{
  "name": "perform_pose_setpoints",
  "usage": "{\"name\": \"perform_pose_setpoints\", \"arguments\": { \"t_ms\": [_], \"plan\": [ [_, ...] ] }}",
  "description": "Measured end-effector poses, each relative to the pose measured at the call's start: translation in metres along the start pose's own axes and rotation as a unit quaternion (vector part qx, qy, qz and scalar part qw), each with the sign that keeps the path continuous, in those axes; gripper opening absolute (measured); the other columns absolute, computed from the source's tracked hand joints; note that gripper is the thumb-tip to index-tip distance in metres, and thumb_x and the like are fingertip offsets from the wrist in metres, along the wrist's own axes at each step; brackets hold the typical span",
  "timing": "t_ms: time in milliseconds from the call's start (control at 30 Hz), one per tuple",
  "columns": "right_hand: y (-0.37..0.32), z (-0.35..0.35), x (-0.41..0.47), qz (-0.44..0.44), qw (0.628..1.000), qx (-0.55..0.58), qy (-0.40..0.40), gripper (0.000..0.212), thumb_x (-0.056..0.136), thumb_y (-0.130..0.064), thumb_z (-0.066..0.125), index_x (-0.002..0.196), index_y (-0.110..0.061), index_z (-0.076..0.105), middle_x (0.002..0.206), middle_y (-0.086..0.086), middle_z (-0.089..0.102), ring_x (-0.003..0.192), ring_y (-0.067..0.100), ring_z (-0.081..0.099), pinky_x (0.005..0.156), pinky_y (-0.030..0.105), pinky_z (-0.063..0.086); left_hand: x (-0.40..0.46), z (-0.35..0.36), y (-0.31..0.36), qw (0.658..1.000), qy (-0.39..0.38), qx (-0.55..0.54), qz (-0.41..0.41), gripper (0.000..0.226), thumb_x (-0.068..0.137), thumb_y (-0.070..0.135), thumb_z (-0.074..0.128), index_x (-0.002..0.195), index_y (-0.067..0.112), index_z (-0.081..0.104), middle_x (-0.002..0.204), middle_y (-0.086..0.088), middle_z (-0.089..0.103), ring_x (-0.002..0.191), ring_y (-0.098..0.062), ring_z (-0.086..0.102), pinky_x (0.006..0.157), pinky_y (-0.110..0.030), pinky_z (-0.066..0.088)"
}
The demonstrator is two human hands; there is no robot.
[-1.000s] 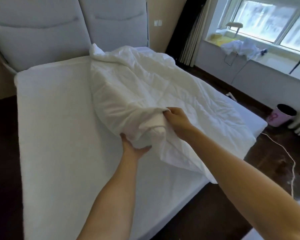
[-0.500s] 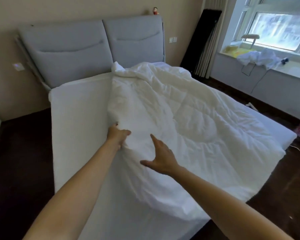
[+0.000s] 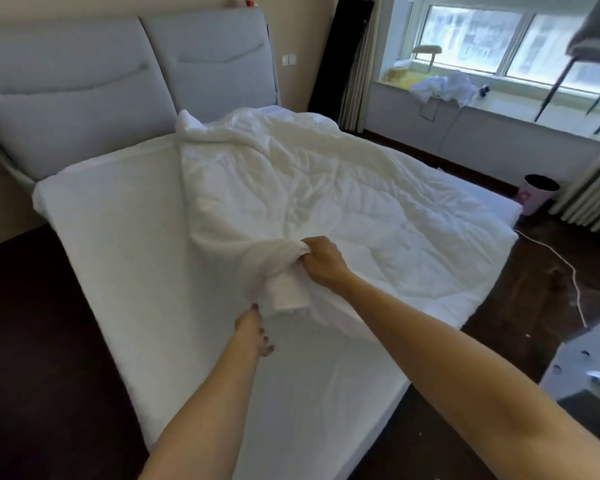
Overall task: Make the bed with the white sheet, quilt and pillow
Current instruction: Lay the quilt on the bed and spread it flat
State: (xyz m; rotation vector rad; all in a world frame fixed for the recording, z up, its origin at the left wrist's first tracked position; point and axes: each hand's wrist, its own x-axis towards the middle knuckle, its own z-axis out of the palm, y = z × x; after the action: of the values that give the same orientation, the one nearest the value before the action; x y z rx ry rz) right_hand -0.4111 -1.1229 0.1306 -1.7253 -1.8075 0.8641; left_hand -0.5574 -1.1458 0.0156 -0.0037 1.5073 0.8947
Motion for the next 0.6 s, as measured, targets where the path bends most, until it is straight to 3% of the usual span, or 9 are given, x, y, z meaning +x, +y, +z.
{"name": "perform_pose_setpoints", "arguments": {
  "t_ms": [67, 100, 167, 233, 300, 333, 400, 500, 600],
  "plan": [
    [0.010, 0.007, -0.002, 0.023, 0.999, 0.043, -0.003, 0.019, 0.088, -0.007, 0.046, 0.072, -0.006, 0.057, 0.081, 0.012, 0.061, 0.077, 0.024, 0.055, 0.065, 0.031, 0.036, 0.018, 0.015, -0.027, 0.984, -0.162, -0.016, -0.076, 0.051, 0.088, 0.052, 0.053, 0.126, 0.020, 0.045, 0.114, -0.014, 0.051, 0.107, -0.033, 0.049, 0.093, -0.051, 0.039],
    [0.015, 0.009, -0.003, 0.039, 0.995, 0.086, 0.006, 0.020, 0.088, -0.008, 0.045, 0.074, -0.003, 0.059, 0.080, 0.011, 0.060, 0.077, 0.023, 0.054, 0.065, 0.031, 0.036, 0.019, 0.023, -0.028, 0.968, -0.239, -0.052, -0.056, 0.047, 0.084, 0.053, 0.056, 0.115, 0.019, 0.049, 0.103, -0.013, 0.055, 0.095, -0.030, 0.053, 0.085, -0.046, 0.043],
    [0.020, 0.004, 0.005, 0.069, 0.985, 0.157, 0.022, 0.022, 0.090, -0.009, 0.045, 0.080, -0.001, 0.063, 0.080, 0.008, 0.060, 0.073, 0.021, 0.053, 0.062, 0.029, 0.037, 0.015, 0.042, -0.008, 0.946, -0.298, -0.129, 0.003, 0.034, 0.092, 0.047, 0.047, 0.105, 0.017, 0.054, 0.085, -0.005, 0.065, 0.077, -0.020, 0.062, 0.070, -0.031, 0.049],
    [0.025, -0.005, 0.014, 0.077, 0.982, 0.173, 0.019, 0.024, 0.091, -0.010, 0.045, 0.086, 0.002, 0.065, 0.082, 0.008, 0.061, 0.073, 0.020, 0.053, 0.064, 0.029, 0.040, 0.015, 0.052, 0.015, 0.946, -0.275, -0.168, 0.044, 0.036, 0.102, 0.034, 0.031, 0.121, 0.012, 0.053, 0.099, 0.000, 0.067, 0.090, -0.017, 0.063, 0.078, -0.033, 0.051],
    [0.033, -0.008, 0.019, 0.077, 0.982, 0.171, 0.022, 0.025, 0.090, -0.011, 0.046, 0.091, 0.005, 0.066, 0.086, 0.009, 0.062, 0.080, 0.022, 0.056, 0.070, 0.031, 0.042, 0.011, 0.048, 0.027, 0.958, -0.250, -0.116, 0.078, 0.029, 0.101, 0.021, 0.038, 0.123, 0.012, 0.054, 0.094, -0.003, 0.070, 0.088, -0.020, 0.061, 0.075, -0.034, 0.055],
    [0.036, -0.006, 0.021, 0.078, 0.984, 0.155, 0.031, 0.024, 0.089, -0.011, 0.049, 0.093, 0.003, 0.067, 0.088, 0.008, 0.063, 0.084, 0.022, 0.057, 0.072, 0.031, 0.043, 0.011, 0.039, 0.026, 0.970, -0.216, -0.065, 0.095, 0.022, 0.099, 0.013, 0.042, 0.112, 0.013, 0.060, 0.078, -0.001, 0.072, 0.076, -0.016, 0.062, 0.060, -0.026, 0.056],
    [0.045, 0.003, 0.020, 0.084, 0.990, 0.082, 0.076, 0.021, 0.084, -0.014, 0.058, 0.102, -0.009, 0.067, 0.099, 0.003, 0.064, 0.094, 0.021, 0.058, 0.078, 0.031, 0.044, 0.006, 0.011, 0.015, 0.984, -0.139, 0.004, 0.110, 0.025, 0.093, -0.001, 0.044, 0.084, 0.016, 0.059, 0.048, 0.005, 0.062, 0.043, -0.005, 0.051, 0.035, -0.012, 0.037],
    [0.067, 0.028, 0.000, 0.086, 0.972, -0.134, 0.170, 0.034, 0.078, -0.024, 0.070, 0.108, -0.016, 0.057, 0.113, 0.005, 0.056, 0.107, 0.025, 0.051, 0.087, 0.034, 0.042, -0.006, -0.028, 0.002, 0.987, -0.127, 0.077, 0.063, 0.034, 0.095, -0.004, 0.039, 0.069, 0.016, 0.048, 0.035, 0.007, 0.045, 0.026, 0.000, 0.031, 0.029, -0.009, 0.020],
    [0.096, 0.072, -0.046, 0.229, 0.955, -0.166, 0.092, 0.037, 0.089, -0.047, 0.055, 0.100, -0.011, 0.060, 0.105, 0.007, 0.061, 0.100, 0.028, 0.059, 0.081, 0.035, 0.048, -0.022, -0.062, 0.010, 0.969, -0.122, 0.205, 0.057, 0.037, 0.095, -0.004, 0.032, 0.067, 0.015, 0.046, 0.034, 0.007, 0.038, 0.025, 0.000, 0.029, 0.029, -0.009, 0.022]
  ]
}}
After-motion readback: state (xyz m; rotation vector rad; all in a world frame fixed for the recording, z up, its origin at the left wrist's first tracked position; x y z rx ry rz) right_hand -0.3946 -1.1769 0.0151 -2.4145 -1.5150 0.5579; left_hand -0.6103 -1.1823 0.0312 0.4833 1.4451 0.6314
